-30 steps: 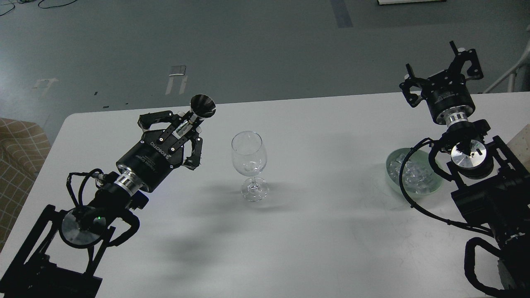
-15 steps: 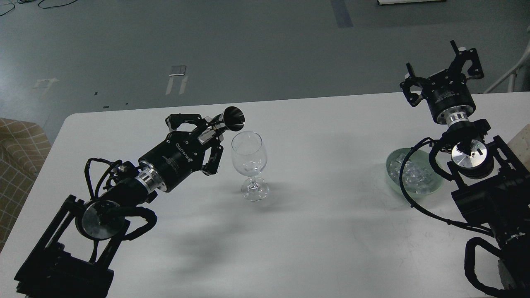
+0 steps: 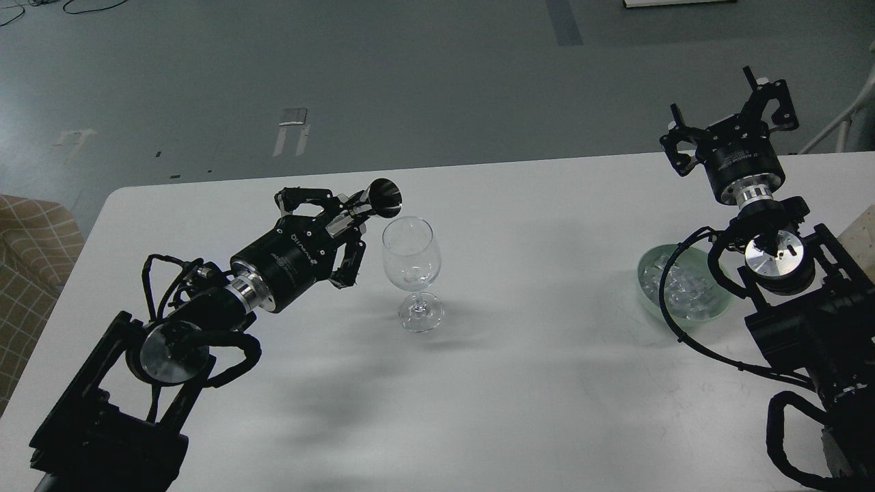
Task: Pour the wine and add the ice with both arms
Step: 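Tilt the jigger with the left gripper to pour into the glass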
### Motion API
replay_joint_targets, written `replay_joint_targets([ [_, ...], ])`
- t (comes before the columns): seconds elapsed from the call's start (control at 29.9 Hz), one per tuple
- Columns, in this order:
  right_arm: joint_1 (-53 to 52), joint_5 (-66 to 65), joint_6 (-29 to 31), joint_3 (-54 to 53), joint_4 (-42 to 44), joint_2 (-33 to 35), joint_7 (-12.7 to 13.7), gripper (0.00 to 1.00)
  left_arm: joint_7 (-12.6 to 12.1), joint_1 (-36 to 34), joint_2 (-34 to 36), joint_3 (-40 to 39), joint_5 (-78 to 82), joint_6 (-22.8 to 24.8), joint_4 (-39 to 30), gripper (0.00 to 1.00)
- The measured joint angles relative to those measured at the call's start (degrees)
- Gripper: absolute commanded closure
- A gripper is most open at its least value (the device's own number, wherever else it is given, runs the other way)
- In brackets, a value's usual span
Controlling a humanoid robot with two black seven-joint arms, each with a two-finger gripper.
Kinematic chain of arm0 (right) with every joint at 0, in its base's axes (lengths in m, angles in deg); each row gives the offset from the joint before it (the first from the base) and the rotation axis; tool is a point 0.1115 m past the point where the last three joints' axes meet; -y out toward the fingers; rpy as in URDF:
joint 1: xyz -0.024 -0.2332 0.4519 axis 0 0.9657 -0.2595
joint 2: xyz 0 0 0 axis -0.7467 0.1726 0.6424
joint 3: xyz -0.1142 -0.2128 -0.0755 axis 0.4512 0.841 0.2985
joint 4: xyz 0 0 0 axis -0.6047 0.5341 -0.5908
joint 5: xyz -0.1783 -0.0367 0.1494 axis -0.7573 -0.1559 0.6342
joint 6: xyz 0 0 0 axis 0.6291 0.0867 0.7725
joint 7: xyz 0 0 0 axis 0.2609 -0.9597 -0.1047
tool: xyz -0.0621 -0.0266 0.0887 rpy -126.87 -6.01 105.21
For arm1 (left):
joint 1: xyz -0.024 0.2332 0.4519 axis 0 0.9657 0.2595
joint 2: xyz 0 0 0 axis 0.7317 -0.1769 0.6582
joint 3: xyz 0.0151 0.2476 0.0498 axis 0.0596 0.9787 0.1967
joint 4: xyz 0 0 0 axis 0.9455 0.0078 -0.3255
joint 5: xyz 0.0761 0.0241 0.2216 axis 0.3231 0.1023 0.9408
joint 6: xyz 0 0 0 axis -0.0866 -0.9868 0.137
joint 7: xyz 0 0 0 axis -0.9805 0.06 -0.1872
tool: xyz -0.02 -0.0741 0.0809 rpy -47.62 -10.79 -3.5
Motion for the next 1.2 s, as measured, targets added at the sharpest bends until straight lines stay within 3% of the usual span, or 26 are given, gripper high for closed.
replay_joint_targets([
  [0.23,0.07,0.01,0.12,-0.01,0.09,0.07,0.0,0.0,-0.01,-0.6,1.33,0.03,1.14,0.19,0.01,0.78],
  [1.2,0.08,0.01,0.08,-0.08,0.03,0.13,0.0,0.0,-3.96,-3.27,2.45,0.61,8.43,0.57,-1.65,0.78],
])
